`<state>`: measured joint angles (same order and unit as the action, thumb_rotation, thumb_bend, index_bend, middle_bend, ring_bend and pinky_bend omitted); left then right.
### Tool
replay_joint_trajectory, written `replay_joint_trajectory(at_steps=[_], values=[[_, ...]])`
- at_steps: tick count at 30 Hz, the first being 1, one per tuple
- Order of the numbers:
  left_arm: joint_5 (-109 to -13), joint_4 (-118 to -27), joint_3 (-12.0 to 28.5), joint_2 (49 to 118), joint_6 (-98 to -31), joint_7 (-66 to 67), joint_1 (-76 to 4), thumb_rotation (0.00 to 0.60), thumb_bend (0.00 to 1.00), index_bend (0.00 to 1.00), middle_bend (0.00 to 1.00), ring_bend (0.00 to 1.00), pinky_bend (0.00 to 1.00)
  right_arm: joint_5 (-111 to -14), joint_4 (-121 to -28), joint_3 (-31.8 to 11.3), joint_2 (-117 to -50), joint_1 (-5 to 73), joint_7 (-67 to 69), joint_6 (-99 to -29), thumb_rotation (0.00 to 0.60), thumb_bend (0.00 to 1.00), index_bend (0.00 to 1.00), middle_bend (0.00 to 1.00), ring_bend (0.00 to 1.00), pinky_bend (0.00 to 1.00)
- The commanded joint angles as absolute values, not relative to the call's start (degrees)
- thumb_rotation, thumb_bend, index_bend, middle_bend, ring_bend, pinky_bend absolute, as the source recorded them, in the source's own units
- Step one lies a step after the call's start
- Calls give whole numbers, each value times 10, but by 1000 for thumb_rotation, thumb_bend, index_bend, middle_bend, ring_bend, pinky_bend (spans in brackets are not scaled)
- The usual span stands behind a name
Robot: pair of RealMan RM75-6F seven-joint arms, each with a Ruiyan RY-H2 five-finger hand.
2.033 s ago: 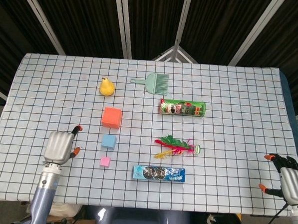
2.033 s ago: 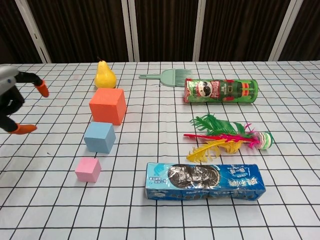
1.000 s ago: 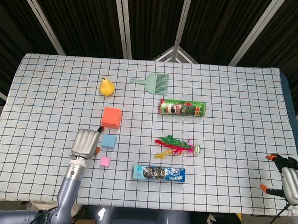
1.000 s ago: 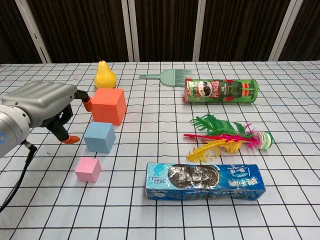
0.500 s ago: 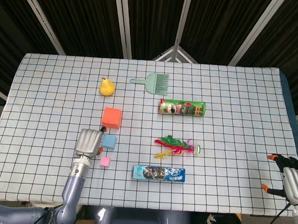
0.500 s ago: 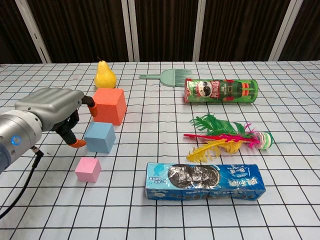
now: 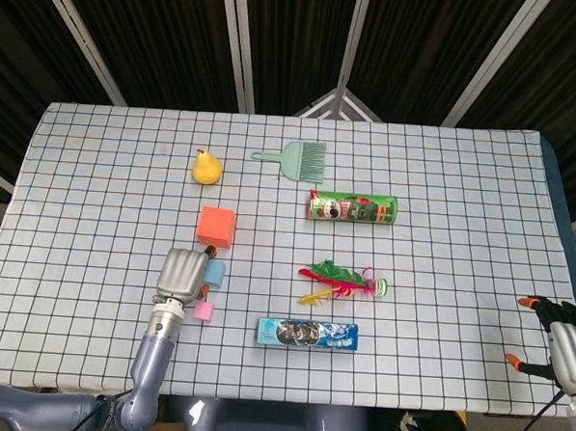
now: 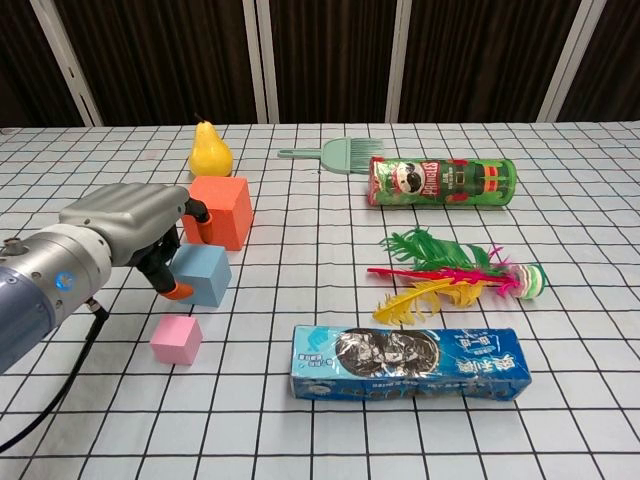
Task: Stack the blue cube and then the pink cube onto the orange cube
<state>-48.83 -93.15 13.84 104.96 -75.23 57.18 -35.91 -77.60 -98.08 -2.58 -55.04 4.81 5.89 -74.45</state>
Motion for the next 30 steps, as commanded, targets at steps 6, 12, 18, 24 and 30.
replay_joint_trajectory(at_steps=[6, 12, 18, 24, 30], values=[[-484, -926, 132, 1056, -761, 572, -366, 600, 256, 359, 873, 753, 868, -777, -980, -26, -550, 47, 61, -746, 600, 171, 251, 202, 194, 97], [-480, -923, 130, 1058, -766, 573, -370, 600, 256, 335, 873, 753, 868, -778, -982, -25, -549, 47, 60, -746, 600, 171, 251, 202, 194, 97], [-482, -921, 129, 1058, -770, 564, -372, 600, 394, 366, 873, 753, 869, -778, -985, -25, -549, 47, 56, -745, 600, 171, 251, 202, 194, 97], [-488, -923, 126, 1060, -777, 559, -373, 600, 426, 383, 873, 753, 869, -777, -985, -24, -549, 48, 55, -742, 600, 171, 251, 202, 194, 97], [-492, -939, 126, 1053, -781, 548, -372, 600, 427, 383, 874, 753, 870, -778, -986, -25, -549, 47, 54, -745, 600, 171, 251, 202, 194, 97]])
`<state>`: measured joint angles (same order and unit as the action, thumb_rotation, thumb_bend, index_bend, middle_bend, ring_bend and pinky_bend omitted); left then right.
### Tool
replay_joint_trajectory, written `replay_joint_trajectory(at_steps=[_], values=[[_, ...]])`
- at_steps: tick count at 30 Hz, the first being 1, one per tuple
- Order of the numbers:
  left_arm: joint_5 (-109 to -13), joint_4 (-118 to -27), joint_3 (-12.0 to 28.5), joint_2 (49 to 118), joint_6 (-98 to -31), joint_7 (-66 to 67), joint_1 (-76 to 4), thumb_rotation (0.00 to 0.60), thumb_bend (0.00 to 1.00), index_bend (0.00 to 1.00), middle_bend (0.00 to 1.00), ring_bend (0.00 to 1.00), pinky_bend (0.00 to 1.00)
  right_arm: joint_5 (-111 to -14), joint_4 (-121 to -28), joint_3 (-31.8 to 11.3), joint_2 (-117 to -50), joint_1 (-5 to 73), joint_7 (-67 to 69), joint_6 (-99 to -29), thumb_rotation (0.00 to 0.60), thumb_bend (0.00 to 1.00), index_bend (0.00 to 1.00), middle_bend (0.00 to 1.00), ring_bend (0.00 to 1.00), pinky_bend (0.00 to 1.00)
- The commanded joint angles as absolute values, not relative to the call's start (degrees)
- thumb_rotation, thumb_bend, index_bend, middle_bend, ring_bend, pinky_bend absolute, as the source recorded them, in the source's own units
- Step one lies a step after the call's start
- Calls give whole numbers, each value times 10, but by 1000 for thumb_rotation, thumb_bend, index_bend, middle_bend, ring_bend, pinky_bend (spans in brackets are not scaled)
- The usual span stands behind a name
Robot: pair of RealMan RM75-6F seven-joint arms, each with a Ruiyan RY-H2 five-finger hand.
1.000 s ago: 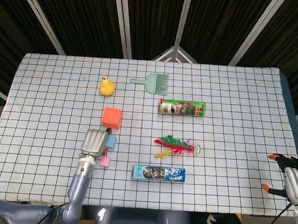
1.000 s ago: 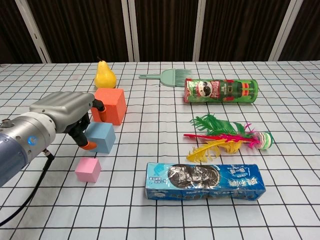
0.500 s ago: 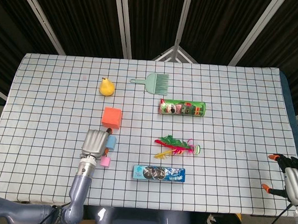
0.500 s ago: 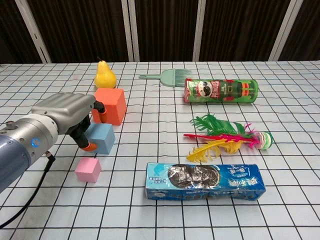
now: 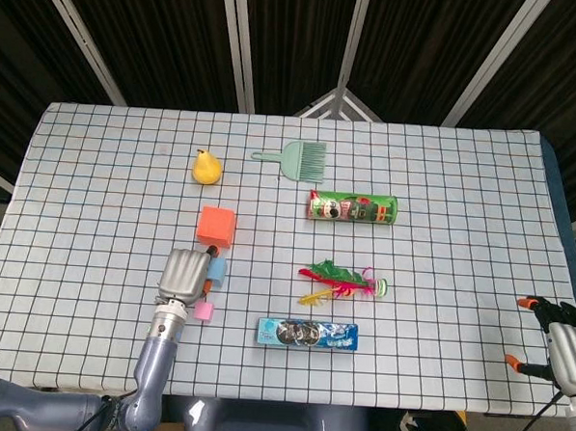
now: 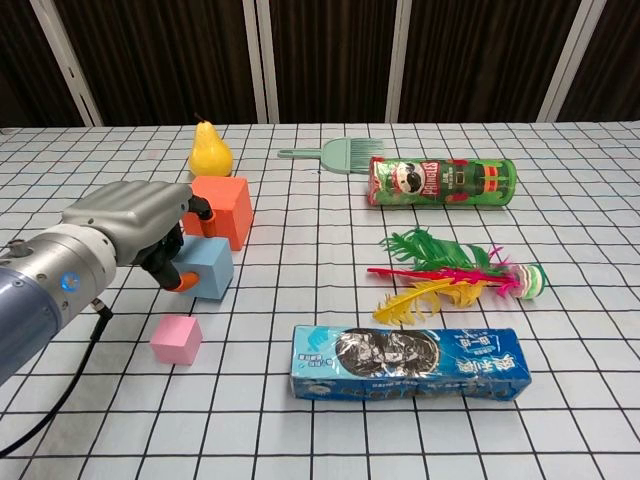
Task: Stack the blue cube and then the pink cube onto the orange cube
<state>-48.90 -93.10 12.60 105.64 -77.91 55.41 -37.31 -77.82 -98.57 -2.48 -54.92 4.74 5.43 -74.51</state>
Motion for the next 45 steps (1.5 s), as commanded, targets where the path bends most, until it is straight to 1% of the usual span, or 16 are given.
replay_joint_trajectory(at_steps=[1, 5, 7, 8, 11, 16, 20, 23, 27, 32, 36, 45], values=[[-494, -943, 127, 1051, -781, 545, -371, 600, 427, 383, 874, 754, 870, -778, -986, -25, -549, 47, 55, -745, 600, 171, 251, 202, 194, 97], [-515, -981, 124, 1034, -800, 544, -367, 600, 425, 383, 874, 754, 870, -778, -985, -25, -550, 48, 55, -744, 600, 170, 251, 202, 194, 97], [-527, -1030, 128, 1016, -821, 554, -364, 600, 424, 383, 874, 754, 870, -780, -986, -24, -549, 48, 55, -745, 600, 170, 251, 202, 194, 97], [-532, -1056, 132, 1006, -834, 566, -364, 600, 424, 383, 874, 754, 870, -781, -987, -24, -549, 47, 55, -746, 600, 170, 251, 202, 194, 97], [-536, -1094, 147, 989, -861, 597, -368, 600, 423, 384, 874, 754, 870, -782, -988, -24, -548, 45, 56, -749, 600, 170, 251, 202, 194, 97], [-505, -1102, 179, 988, -884, 647, -385, 600, 421, 382, 874, 754, 870, -782, -989, -24, -549, 46, 53, -748, 600, 171, 251, 202, 194, 97], [-490, -1092, 201, 992, -890, 660, -399, 600, 420, 382, 874, 754, 870, -782, -990, -23, -549, 47, 50, -747, 600, 170, 251, 202, 194, 97], [-484, -1067, 218, 997, -892, 666, -415, 600, 420, 382, 874, 754, 870, -780, -990, -23, -550, 48, 48, -745, 600, 170, 251, 202, 194, 97], [-481, -1006, 222, 1018, -882, 667, -436, 600, 420, 382, 873, 754, 870, -776, -988, -23, -552, 51, 46, -736, 600, 171, 251, 202, 194, 97], [-473, -959, 226, 1036, -880, 668, -454, 600, 419, 381, 873, 754, 870, -771, -987, -24, -552, 51, 44, -735, 600, 171, 251, 202, 194, 97], [-458, -941, 236, 1043, -876, 663, -461, 600, 420, 380, 873, 754, 870, -770, -985, -25, -552, 52, 46, -734, 600, 170, 251, 202, 194, 97], [-431, -911, 241, 1045, -854, 646, -470, 600, 419, 380, 873, 754, 870, -772, -987, -23, -552, 52, 43, -734, 600, 170, 251, 202, 194, 97]])
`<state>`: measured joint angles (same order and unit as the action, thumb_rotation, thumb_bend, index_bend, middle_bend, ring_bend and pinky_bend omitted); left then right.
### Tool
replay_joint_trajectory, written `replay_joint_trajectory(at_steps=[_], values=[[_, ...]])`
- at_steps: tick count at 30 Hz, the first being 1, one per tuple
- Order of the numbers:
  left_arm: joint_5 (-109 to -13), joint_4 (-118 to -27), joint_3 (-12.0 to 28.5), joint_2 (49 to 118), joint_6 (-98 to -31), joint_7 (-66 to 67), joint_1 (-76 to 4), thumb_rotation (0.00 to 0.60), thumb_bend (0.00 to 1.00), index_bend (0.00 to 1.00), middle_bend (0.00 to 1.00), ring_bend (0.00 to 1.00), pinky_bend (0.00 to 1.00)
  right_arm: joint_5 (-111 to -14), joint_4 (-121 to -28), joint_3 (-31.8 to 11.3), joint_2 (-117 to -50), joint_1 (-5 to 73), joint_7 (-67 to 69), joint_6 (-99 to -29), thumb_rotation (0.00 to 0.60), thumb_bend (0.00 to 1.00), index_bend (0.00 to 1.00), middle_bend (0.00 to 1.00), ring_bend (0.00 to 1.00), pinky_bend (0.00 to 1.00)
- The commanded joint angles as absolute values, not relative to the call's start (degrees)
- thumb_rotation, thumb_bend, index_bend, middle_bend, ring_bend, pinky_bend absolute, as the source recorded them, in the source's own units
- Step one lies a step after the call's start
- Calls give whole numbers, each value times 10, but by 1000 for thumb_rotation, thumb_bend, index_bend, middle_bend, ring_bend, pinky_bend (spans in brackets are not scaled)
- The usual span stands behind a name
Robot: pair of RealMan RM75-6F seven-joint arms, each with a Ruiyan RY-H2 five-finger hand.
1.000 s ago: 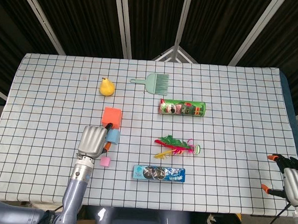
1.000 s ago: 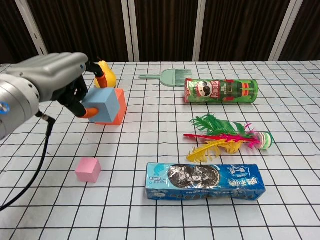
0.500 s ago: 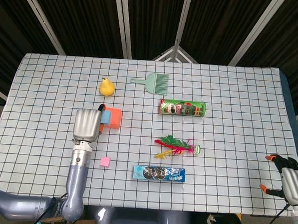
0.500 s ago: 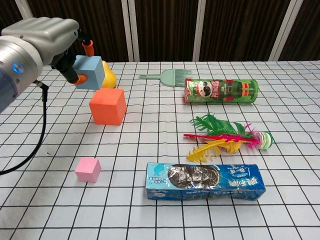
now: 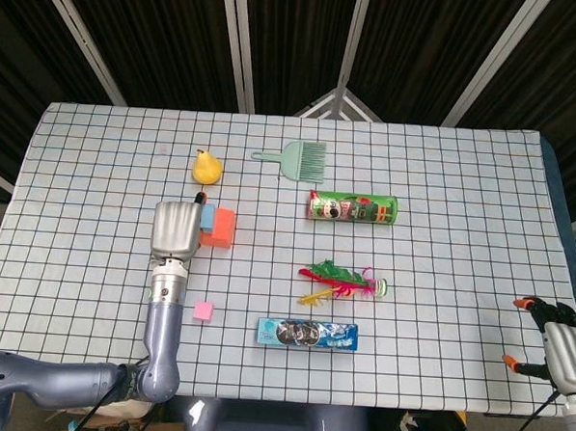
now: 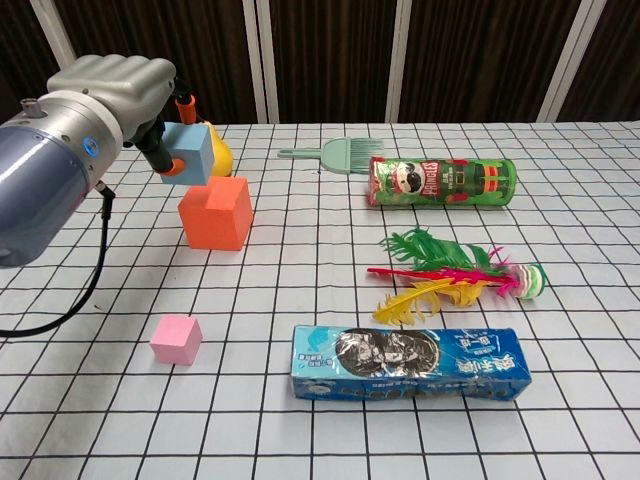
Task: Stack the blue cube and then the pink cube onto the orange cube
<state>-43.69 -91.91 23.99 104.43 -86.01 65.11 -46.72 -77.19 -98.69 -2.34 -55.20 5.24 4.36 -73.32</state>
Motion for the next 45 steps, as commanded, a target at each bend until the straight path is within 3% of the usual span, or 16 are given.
replay_joint_trajectory(at_steps=[1, 22, 45], values=[[-429, -907, 241, 1044, -851, 643, -471, 600, 419, 380, 873, 754, 870, -771, -987, -23, -552, 52, 43, -734, 600, 170, 251, 202, 194, 97], [-407, -831, 238, 1058, -810, 600, -489, 600, 420, 381, 874, 754, 870, -760, -987, -24, -555, 56, 32, -725, 600, 171, 251, 202, 194, 97], [-412, -830, 223, 1078, -827, 609, -504, 600, 419, 381, 874, 754, 870, -767, -986, -24, -550, 53, 45, -732, 600, 171, 251, 202, 194, 97]])
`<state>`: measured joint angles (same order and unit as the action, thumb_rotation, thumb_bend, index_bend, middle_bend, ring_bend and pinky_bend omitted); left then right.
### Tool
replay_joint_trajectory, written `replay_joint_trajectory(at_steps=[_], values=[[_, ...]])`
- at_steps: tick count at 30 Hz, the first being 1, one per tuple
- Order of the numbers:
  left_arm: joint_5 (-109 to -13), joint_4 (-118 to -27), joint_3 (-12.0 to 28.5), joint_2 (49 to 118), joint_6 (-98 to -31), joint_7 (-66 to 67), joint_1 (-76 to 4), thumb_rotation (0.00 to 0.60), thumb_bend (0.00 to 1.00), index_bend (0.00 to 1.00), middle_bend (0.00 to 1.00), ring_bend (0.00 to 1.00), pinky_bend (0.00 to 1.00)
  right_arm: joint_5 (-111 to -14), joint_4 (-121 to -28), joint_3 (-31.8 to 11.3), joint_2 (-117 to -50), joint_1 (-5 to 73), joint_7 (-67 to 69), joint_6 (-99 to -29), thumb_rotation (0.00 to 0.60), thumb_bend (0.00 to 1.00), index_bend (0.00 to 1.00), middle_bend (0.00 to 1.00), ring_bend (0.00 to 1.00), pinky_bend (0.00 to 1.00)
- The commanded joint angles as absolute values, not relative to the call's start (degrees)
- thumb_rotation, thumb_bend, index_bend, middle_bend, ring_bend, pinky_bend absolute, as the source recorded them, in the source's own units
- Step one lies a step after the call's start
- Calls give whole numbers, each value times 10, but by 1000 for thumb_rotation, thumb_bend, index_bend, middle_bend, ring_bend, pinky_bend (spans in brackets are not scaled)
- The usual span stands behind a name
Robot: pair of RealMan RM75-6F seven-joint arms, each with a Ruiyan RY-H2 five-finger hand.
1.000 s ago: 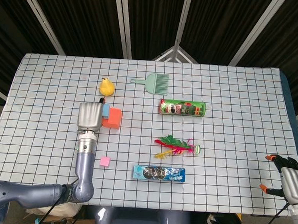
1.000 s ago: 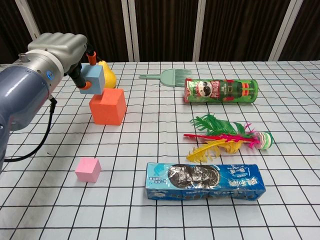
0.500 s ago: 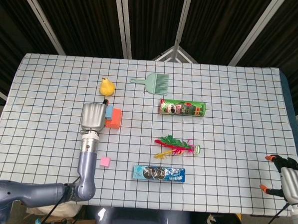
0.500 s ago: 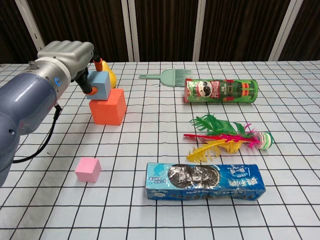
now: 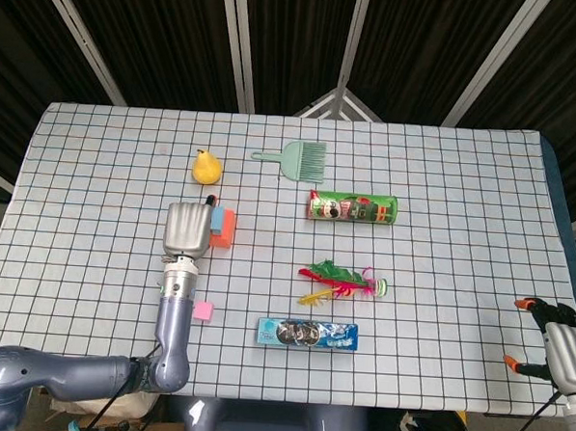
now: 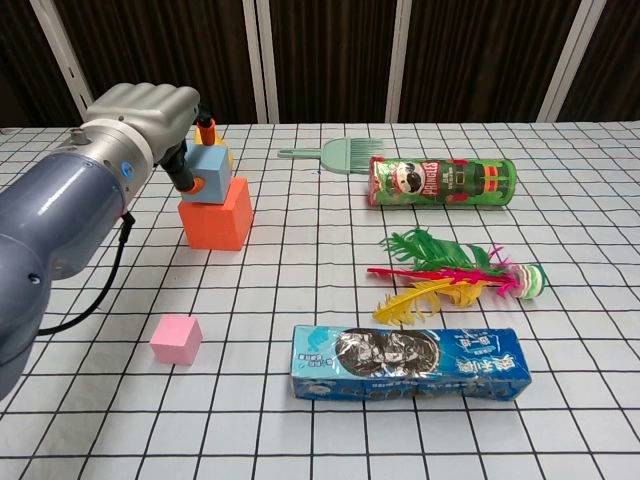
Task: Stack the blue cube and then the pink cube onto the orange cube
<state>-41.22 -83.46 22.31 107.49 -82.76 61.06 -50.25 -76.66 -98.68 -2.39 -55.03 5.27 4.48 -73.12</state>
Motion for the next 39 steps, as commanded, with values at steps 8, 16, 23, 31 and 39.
replay_joint_trajectory(at_steps=[8, 16, 23, 31, 39], values=[[-420, -817, 224, 1086, -827, 598, -507, 600, 419, 381, 874, 754, 870, -767, -984, -23, -551, 55, 46, -726, 600, 171, 251, 202, 194, 97], [-417, -815, 223, 1087, -826, 602, -507, 600, 420, 381, 874, 754, 870, -766, -985, -24, -551, 54, 46, -728, 600, 171, 251, 202, 194, 97], [-415, -811, 224, 1091, -827, 606, -509, 600, 420, 381, 874, 754, 870, -766, -985, -24, -551, 54, 47, -727, 600, 171, 251, 202, 194, 97], [-411, -803, 225, 1094, -823, 606, -510, 600, 420, 381, 874, 754, 870, -765, -986, -23, -550, 54, 46, -727, 600, 171, 251, 202, 194, 97], [-412, -799, 225, 1095, -825, 605, -509, 600, 420, 375, 874, 754, 870, -765, -986, -23, -550, 54, 45, -726, 600, 171, 251, 202, 194, 97]])
